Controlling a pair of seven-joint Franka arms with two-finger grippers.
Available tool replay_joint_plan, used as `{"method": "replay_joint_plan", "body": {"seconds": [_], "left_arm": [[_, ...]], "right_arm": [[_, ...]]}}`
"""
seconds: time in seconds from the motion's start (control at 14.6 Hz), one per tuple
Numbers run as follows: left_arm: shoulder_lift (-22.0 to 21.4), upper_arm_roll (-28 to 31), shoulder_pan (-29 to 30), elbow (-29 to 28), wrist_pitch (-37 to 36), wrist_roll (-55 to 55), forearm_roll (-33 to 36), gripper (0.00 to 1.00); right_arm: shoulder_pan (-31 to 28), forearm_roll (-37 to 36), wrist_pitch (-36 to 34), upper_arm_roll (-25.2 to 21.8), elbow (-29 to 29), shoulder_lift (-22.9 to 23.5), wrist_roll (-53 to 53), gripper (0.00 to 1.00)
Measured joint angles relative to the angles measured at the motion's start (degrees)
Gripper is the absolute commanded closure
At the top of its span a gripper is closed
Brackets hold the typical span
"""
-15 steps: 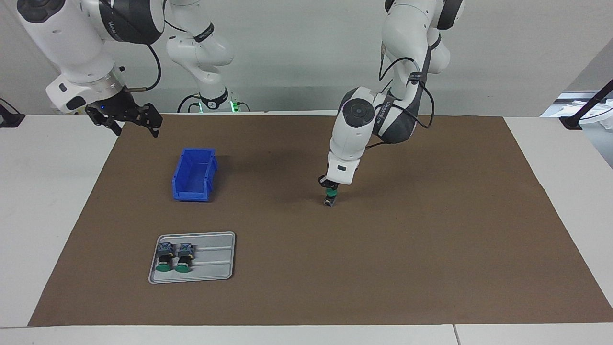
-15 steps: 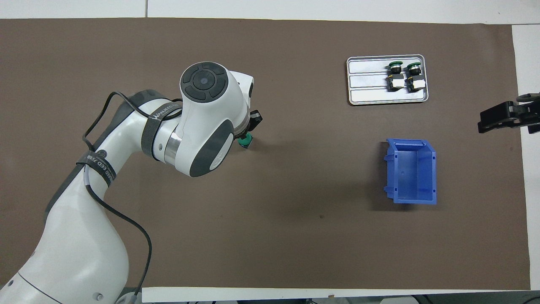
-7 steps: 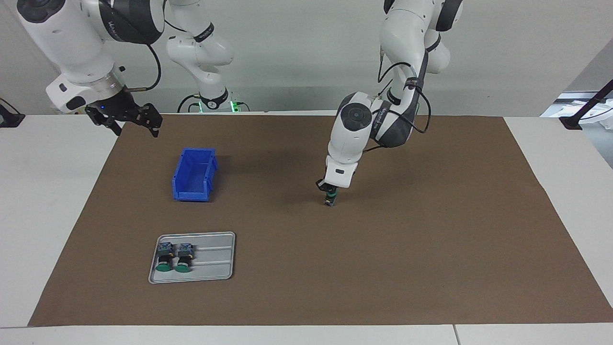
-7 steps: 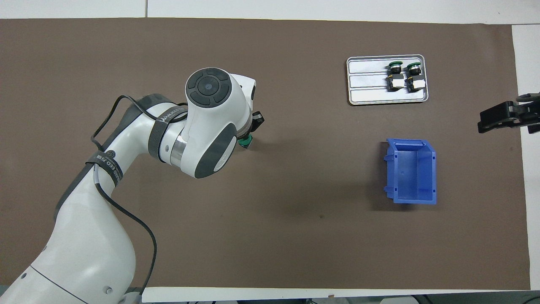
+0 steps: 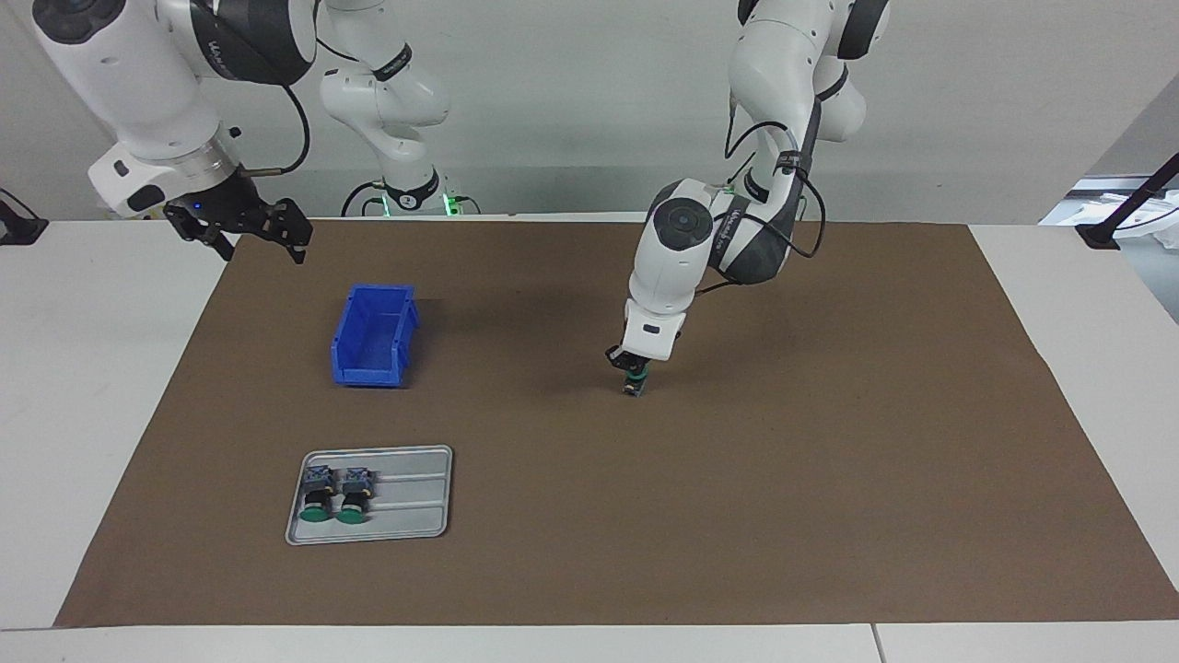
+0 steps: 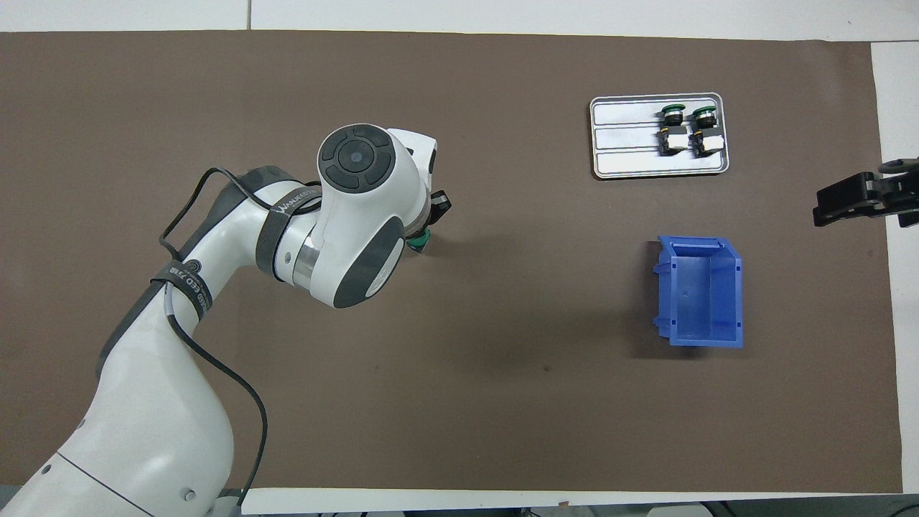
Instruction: Place and press button with both arms
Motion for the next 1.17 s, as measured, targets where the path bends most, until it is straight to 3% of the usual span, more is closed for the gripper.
{"method": "replay_joint_plan", "body": {"seconds": [0.21,0.62,0.76,0.89,1.17], "left_arm": [[-0.2,0.0,0.0,-0.4,0.2,0.0,0.1,0.86],[-2.0,0.6,0.2,-0.3,0.6,0.0,0.1,0.26],[-3.5,0.9,1.2,-0.2,-0.6,0.0,0.1,0.11],[-5.4,0.9,3.0,0.1,-3.7,0.4,0.1,0.02],[-8.9,1.1,7.0,0.3,-11.1,6.4,0.1,0.0]], "right_arm": [[0.0,0.0,0.0,0.0,0.0,0.0,0.0,0.01],[0.0,0.0,0.0,0.0,0.0,0.0,0.0,0.01],[0.0,0.0,0.0,0.0,0.0,0.0,0.0,0.01],[0.0,0.0,0.0,0.2,0.0,0.0,0.0,0.01],[0.0,0.4,-0.1,0.4,-0.1,0.0,0.0,0.01]]}}
